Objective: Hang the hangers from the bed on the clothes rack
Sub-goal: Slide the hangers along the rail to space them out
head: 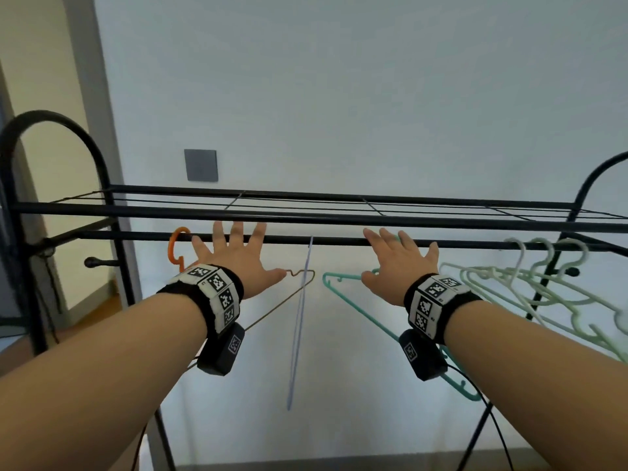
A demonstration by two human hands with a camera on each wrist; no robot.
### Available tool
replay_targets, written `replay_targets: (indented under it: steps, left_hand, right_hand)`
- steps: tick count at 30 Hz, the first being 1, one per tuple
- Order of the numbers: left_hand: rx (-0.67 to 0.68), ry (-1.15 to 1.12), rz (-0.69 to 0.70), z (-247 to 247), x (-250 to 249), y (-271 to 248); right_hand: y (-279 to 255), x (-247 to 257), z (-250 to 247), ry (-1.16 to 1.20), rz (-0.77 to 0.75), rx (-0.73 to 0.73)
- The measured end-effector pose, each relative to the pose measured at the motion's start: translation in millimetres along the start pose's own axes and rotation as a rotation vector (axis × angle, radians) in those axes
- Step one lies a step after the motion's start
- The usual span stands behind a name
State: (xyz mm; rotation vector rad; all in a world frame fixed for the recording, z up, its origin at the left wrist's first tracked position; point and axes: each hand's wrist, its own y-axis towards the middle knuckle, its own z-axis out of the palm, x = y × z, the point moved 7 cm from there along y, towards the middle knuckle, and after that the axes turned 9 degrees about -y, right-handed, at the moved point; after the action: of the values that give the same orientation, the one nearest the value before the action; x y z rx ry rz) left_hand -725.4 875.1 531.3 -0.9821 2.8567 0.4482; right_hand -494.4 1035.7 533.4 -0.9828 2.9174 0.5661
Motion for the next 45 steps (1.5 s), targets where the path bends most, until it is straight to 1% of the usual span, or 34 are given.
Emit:
replay_targets:
  steps: [7, 10, 13, 16, 19, 22, 28, 31, 33, 36, 40, 43, 45]
  left_hand:
    - [0.005, -0.057, 0.127, 12, -68, -13]
    - [0.008, -0.072, 0.114, 19, -97, -15]
    - [0.008, -0.094, 0.083, 24, -118, -18]
    - [-0.003, -0.115, 0.052, 26, -139, -22]
    - [-0.010, -0.137, 0.104, 25, -176, -27]
    - [-0.006, -0.155, 0.211, 22, -231, -33]
    - [0.056, -0.149, 0.430, 29, -346, -37]
    - [0.071, -0.107, 0.499, 37, -394, -33]
    - [0.076, -0.061, 0.532, 42, -421, -27]
    - [0.104, -0.066, 0.541, 46, -455, -15]
    - [0.130, -0.126, 0.509, 52, -489, 0]
    - [0.141, -0.135, 0.465, 60, -495, 11]
    - [0.125, -0.115, 0.457, 63, -490, 14]
  right_hand:
    - [0, -42, 2, 0.021, -0.035, 0.009]
    - [-2, -62, 4, 0.041, -0.055, 0.023]
    - [-7, -81, 2, 0.126, -0.098, 0.027]
    - [-15, -105, -3, 0.233, -0.109, -0.042]
    - [-23, -140, -6, 0.333, -0.061, -0.108]
    - [-33, -180, -6, 0.386, 0.009, -0.127]
    - [-52, -260, 0, 0.369, 0.158, -0.079]
    - [-61, -298, 8, 0.354, 0.236, -0.068]
    - [-64, -318, 15, 0.398, 0.270, -0.053]
    - [-60, -333, 25, 0.510, 0.251, -0.029]
    - [-52, -339, 34, 0.533, 0.215, -0.001]
    - [-47, -335, 37, 0.551, 0.192, 0.006]
    - [-45, -329, 37, 0.566, 0.171, 0.013]
